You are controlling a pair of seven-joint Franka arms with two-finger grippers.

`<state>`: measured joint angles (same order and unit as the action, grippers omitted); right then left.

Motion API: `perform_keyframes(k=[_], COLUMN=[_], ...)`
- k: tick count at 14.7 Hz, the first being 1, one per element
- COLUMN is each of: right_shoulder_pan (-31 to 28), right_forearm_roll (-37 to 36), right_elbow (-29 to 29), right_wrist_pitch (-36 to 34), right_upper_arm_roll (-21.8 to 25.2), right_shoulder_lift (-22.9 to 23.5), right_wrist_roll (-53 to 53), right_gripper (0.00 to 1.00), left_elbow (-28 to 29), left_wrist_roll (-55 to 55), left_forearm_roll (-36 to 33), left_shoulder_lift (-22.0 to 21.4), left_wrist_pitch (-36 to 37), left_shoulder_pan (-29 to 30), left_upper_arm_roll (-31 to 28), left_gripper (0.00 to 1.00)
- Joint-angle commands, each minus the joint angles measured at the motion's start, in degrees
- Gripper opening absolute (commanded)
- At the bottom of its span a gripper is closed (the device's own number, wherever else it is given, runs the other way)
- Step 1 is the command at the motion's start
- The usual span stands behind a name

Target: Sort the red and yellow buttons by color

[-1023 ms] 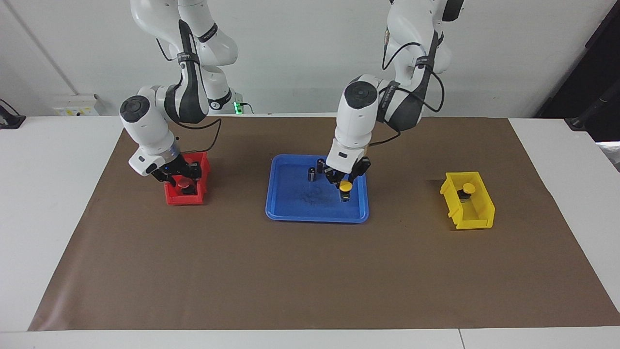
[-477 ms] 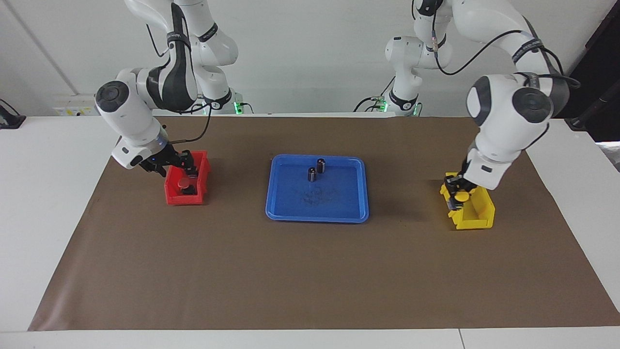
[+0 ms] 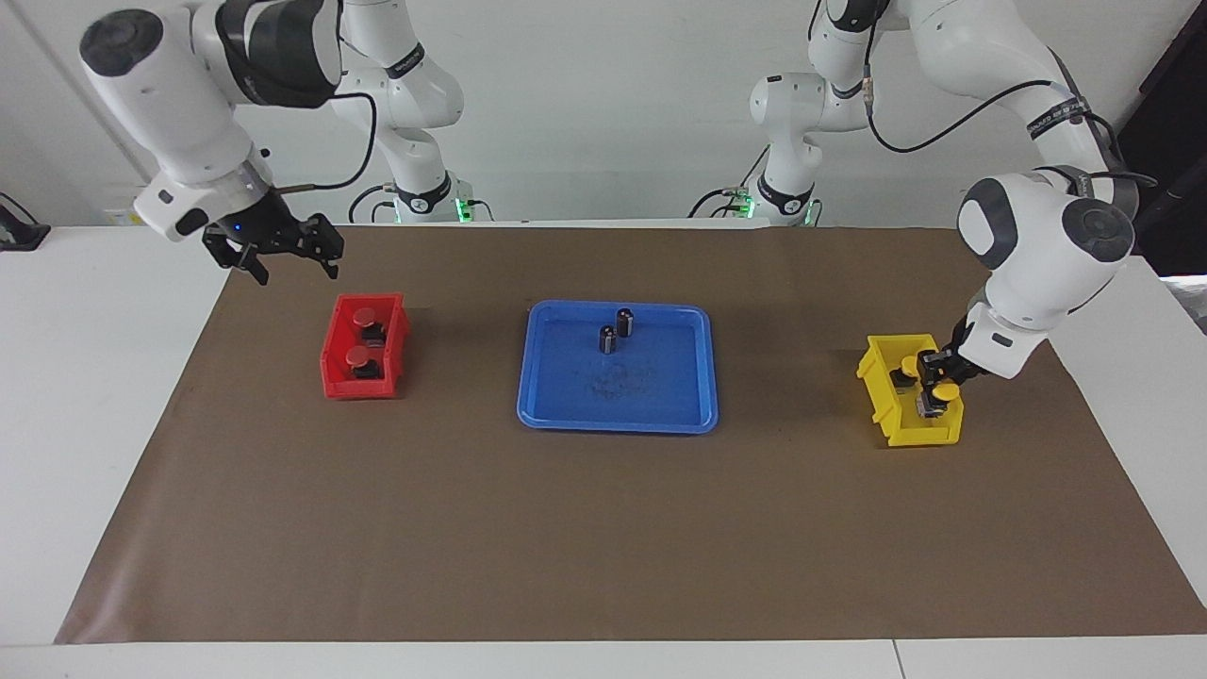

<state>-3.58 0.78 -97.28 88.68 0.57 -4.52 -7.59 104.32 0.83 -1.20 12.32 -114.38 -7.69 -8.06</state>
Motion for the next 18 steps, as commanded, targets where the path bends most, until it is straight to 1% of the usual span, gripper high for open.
perform_keyframes(k=[1,3,6,9,11,13,14,15,16,18], right_shoulder_pan=[-3.1,-4.06,-4.42,-5.03,-5.47,-3.91,-3.11,-3.28,-3.28,-3.11], right_forearm_roll=[-0.34,-0.43,-1.04,-0.96,-1.13,-1.92,-2.53,-2.54,-2.54,-2.45], right_elbow=[6.3,7.53,8.15,7.72,7.8,7.89,7.89,7.72,7.72,7.8], right_wrist_pitch=[-4.74,-6.93,-6.24,-7.55,-7.47,-7.47,-7.56,-7.56,-7.21,-7.03], right_upper_arm_roll=[-0.48,0.04,-0.04,0.22,0.22,0.83,1.62,1.71,1.54,1.19], right_shoulder_lift=[1.89,1.89,2.15,1.97,1.97,2.59,3.02,3.2,3.21,3.12], right_wrist_roll=[-1.03,-1.03,-0.76,-0.85,-1.11,-1.11,-1.11,-1.03,-0.68,-0.24], right_gripper=[1.0,1.0,1.0,1.0,1.0,1.0,1.0,1.0,1.0,1.0], left_elbow=[5.19,5.28,8.35,8.88,8.88,8.88,8.8,8.79,8.88,9.14], left_wrist_roll=[-1.19,-1.1,-1.1,-1.1,-1.36,-1.36,-1.36,-1.36,-1.36,-1.36], left_forearm_roll=[-0.29,-0.29,-0.29,-0.29,-0.29,-0.2,-0.12,0.06,0.15,0.24], left_shoulder_lift=[-3.88,-3.79,-3.44,-2.04,-1.77,-1.68,-1.6,-1.59,-1.59,-1.51], left_wrist_pitch=[-2.95,-3.13,-8.03,-10.85,-11.48,-11.83,-12.0,-12.18,-12.62,-12.88], left_shoulder_pan=[0.93,0.93,0.93,1.54,1.8,2.16,2.16,2.16,2.59,2.86], left_upper_arm_roll=[0.67,0.67,0.67,0.76,0.76,0.76,0.76,0.76,0.76,0.85], left_gripper=[0.01,0.01,0.01,0.01,0.01,0.02,0.15,0.21,0.32,0.32])
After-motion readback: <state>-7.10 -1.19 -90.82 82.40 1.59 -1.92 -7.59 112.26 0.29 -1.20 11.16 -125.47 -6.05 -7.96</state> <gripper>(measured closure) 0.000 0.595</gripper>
